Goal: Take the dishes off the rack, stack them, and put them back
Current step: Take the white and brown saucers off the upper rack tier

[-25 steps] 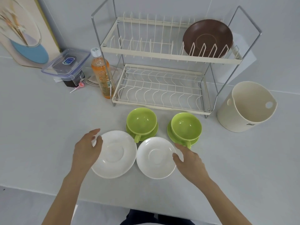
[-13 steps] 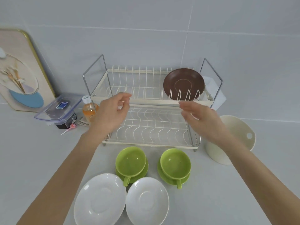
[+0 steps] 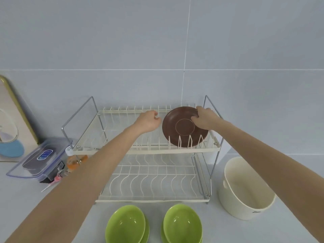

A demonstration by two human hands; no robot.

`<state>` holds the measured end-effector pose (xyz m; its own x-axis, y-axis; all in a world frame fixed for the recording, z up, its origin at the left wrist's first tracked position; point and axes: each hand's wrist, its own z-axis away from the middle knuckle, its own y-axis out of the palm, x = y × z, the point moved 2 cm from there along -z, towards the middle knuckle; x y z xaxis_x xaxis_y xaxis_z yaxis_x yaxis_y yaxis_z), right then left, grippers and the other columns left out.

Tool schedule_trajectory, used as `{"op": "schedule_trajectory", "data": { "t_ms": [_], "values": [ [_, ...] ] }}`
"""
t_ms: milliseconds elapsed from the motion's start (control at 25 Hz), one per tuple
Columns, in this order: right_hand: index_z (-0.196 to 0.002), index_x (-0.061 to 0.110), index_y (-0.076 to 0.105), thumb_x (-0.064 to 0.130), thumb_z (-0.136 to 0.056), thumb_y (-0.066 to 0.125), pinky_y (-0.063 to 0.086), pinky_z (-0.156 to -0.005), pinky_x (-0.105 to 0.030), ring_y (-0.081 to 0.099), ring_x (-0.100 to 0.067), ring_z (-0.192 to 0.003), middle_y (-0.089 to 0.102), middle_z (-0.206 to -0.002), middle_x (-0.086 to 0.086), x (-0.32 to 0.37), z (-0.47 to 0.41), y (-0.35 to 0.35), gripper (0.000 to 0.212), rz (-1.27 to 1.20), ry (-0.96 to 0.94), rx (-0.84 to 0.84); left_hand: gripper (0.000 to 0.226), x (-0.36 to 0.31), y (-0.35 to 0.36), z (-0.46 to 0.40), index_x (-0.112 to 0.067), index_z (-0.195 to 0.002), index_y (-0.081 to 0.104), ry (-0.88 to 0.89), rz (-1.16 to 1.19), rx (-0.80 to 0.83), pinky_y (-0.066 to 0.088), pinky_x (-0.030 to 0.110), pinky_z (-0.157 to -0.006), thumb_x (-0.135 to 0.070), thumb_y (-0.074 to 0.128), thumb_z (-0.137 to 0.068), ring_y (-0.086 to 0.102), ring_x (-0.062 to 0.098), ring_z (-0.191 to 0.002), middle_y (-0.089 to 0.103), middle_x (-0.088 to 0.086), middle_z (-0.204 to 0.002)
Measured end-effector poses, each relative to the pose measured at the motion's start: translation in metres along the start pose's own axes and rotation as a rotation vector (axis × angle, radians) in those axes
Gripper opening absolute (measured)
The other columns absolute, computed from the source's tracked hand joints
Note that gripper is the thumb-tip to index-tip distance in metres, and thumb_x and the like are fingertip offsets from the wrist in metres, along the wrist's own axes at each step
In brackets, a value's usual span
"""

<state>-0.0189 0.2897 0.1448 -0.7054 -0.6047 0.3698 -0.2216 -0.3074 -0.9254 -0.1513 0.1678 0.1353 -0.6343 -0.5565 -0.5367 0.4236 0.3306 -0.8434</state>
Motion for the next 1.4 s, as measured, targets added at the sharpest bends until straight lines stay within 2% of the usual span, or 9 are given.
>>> {"op": "schedule_trajectory", "data": {
  "t_ms": [120, 240, 440, 560, 720, 960, 1080, 1240, 1400],
  "values": [
    [-0.131, -0.002, 0.035, 0.018, -0.093, 0.038, 0.036, -0.101, -0.041, 0.041, -0.042, -0.123, 0.039, -0.134, -0.027, -0.007, -0.016, 0.008, 0.043, 0.037, 0.067, 0.007, 0.039, 0.000, 0.021, -0.021, 0.002, -0.121, 0.048, -0.120, 0.037, 0.120, 0.048, 0.033, -0.083, -0.023, 0.041, -0.092, 0.055, 0.030, -0.110, 0.055, 0.018, -0.122],
    [-0.126, -0.005, 0.040, 0.011, -0.092, 0.038, 0.033, -0.102, -0.039, 0.039, -0.041, -0.124, 0.041, -0.132, -0.028, -0.008, -0.020, 0.009, 0.037, 0.042, 0.090, -0.056, 0.034, -0.001, 0.035, -0.028, 0.005, -0.115, 0.052, -0.205, 0.252, 0.226, 0.051, 0.022, -0.062, -0.018, 0.041, -0.092, 0.060, 0.022, -0.082, 0.060, 0.016, -0.106],
    [-0.115, -0.004, 0.051, 0.001, -0.085, 0.043, 0.041, -0.082, -0.034, 0.050, -0.040, -0.113, 0.052, -0.123, -0.027, -0.003, -0.023, 0.006, 0.032, -0.109, 0.101, -0.164, 0.022, 0.005, 0.030, -0.030, -0.003, -0.087, 0.056, -0.258, 0.459, 0.090, 0.055, 0.036, -0.078, 0.004, 0.035, -0.087, 0.064, 0.033, -0.083, 0.065, 0.025, -0.106],
    [-0.115, -0.002, 0.055, -0.003, -0.082, 0.041, 0.040, -0.078, -0.032, 0.053, -0.038, -0.109, 0.054, -0.122, -0.024, 0.004, -0.022, -0.002, 0.036, -0.196, 0.047, -0.244, 0.032, 0.004, 0.011, -0.028, -0.016, -0.067, 0.050, -0.209, 0.571, -0.014, 0.055, 0.031, -0.072, 0.001, 0.035, -0.089, 0.060, 0.027, -0.071, 0.060, 0.014, -0.093],
    [-0.115, 0.001, 0.058, -0.002, -0.081, 0.038, 0.043, -0.093, -0.037, 0.052, -0.038, -0.111, 0.058, -0.120, -0.022, 0.016, -0.006, -0.025, 0.039, -0.387, -0.043, -0.374, 0.032, -0.010, -0.029, -0.005, -0.020, -0.067, 0.051, -0.120, 0.714, -0.105, 0.048, 0.014, -0.036, -0.009, 0.035, -0.093, 0.051, 0.013, -0.056, 0.054, 0.004, -0.071],
    [-0.120, 0.013, 0.059, 0.000, -0.084, 0.038, 0.049, -0.090, -0.034, 0.053, -0.021, -0.091, 0.057, -0.098, -0.003, 0.007, 0.061, -0.032, 0.044, -0.729, -0.059, -0.425, 0.020, -0.013, -0.051, 0.073, -0.020, -0.088, 0.062, -0.025, 0.854, -0.044, 0.053, 0.016, -0.045, -0.019, 0.043, -0.093, 0.062, 0.010, -0.062, 0.060, -0.003, -0.076],
    [-0.117, 0.014, 0.061, 0.001, -0.082, 0.041, 0.054, -0.079, -0.037, 0.056, -0.024, -0.086, 0.061, -0.098, -0.002, -0.012, 0.102, -0.003, 0.042, -0.815, -0.039, -0.386, 0.022, -0.003, -0.031, 0.120, -0.026, -0.081, 0.064, -0.014, 0.884, -0.009, 0.054, 0.018, -0.047, -0.023, 0.046, -0.093, 0.064, 0.002, -0.049, 0.062, -0.004, -0.076],
    [-0.112, 0.020, 0.064, 0.001, -0.084, 0.043, 0.053, -0.086, -0.046, 0.059, -0.023, -0.080, 0.061, -0.084, 0.006, -0.039, 0.151, 0.043, 0.040, -0.888, 0.017, -0.311, 0.019, 0.018, 0.016, 0.165, -0.021, -0.089, 0.065, -0.095, 0.919, -0.019, 0.052, 0.018, -0.042, -0.022, 0.047, -0.093, 0.061, -0.001, -0.044, 0.062, -0.002, -0.076],
    [-0.114, 0.020, 0.063, 0.002, -0.087, 0.044, 0.054, -0.082, -0.037, 0.061, -0.023, -0.087, 0.062, -0.088, 0.003, -0.067, 0.195, 0.085, 0.038, -0.860, 0.107, -0.236, 0.018, 0.037, 0.074, 0.205, -0.017, -0.100, 0.063, -0.223, 0.922, 0.013, 0.051, 0.018, -0.039, -0.018, 0.046, -0.093, 0.061, -0.003, -0.044, 0.063, 0.000, -0.078]
  ]
}}
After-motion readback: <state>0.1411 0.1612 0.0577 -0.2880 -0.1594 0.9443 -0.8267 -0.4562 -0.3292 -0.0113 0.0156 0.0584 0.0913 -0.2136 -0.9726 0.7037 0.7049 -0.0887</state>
